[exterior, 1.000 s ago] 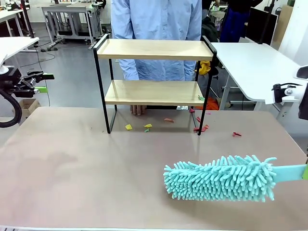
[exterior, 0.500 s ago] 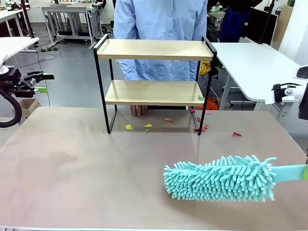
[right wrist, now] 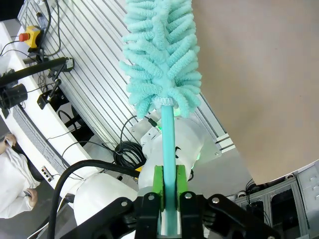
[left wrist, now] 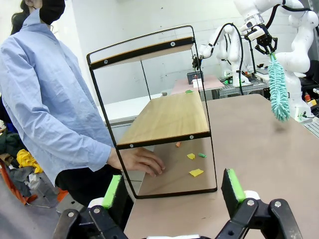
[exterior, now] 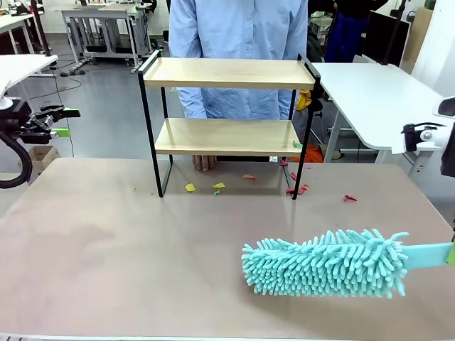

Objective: Clean the shelf.
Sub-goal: Clean the specific section of the Shelf indicated by the human with the Duster.

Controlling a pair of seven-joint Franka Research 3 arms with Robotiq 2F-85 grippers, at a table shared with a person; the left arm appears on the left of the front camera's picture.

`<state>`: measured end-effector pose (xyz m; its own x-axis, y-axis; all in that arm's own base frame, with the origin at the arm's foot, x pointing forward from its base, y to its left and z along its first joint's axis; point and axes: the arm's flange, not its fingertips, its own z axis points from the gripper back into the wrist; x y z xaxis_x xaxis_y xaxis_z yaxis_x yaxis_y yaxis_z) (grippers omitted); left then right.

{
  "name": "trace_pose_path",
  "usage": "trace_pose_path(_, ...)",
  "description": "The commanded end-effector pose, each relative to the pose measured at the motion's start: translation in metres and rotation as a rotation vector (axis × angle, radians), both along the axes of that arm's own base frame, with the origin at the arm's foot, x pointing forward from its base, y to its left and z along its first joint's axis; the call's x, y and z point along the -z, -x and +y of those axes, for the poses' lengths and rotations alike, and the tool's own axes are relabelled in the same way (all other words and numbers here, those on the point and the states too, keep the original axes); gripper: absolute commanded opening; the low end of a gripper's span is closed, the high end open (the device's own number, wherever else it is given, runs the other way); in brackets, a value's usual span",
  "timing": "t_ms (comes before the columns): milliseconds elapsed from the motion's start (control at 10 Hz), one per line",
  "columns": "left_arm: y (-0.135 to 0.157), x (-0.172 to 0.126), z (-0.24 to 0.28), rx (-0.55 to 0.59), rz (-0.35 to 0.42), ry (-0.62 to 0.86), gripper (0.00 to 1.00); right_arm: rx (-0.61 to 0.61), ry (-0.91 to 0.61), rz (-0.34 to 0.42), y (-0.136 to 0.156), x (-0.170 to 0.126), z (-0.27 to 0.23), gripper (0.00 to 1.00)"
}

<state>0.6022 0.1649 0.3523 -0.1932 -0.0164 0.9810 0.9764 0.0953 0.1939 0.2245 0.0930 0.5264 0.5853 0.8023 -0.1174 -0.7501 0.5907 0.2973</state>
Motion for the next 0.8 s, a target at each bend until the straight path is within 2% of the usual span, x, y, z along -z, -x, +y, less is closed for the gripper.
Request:
trace_pose_path(0,0.002,-0.002,-0.001,0.005,-0.013,-0.005,1.00,0.000,0.000,0.000,0.000,0.000,0.000,0.13)
trace_pose_path(100,0.002,-0.002,-0.001,0.005,-0.013,-0.005,1.00,0.092,-0.124,-0.041,-0.005,-0.008,0.019,0.13)
trace_pose_path(200,0.002,-0.002,-0.001,0.005,-0.013,-0.005,1.00,0.151,-0.139,-0.104,-0.006,-0.012,0.038,0.13)
trace_pose_path(400,0.002,-0.002,-0.001,0.005,-0.013,-0.005,1.00,0.297,-0.177,-0.125,-0.003,-0.012,0.094,0.13)
trace_pose_path(500,0.002,-0.002,-0.001,0.005,-0.013,-0.005,1.00,0.389,-0.199,-0.168,-0.001,-0.005,0.127,0.13)
trace_pose_path(600,0.002,-0.002,-0.001,0.005,-0.013,-0.005,1.00,0.461,-0.178,-0.179,-0.001,0.002,0.153,0.13)
trace_pose_path(700,0.002,-0.002,-0.001,0.005,-0.013,-0.005,1.00,0.592,-0.179,-0.233,-0.006,0.014,0.181,0.13)
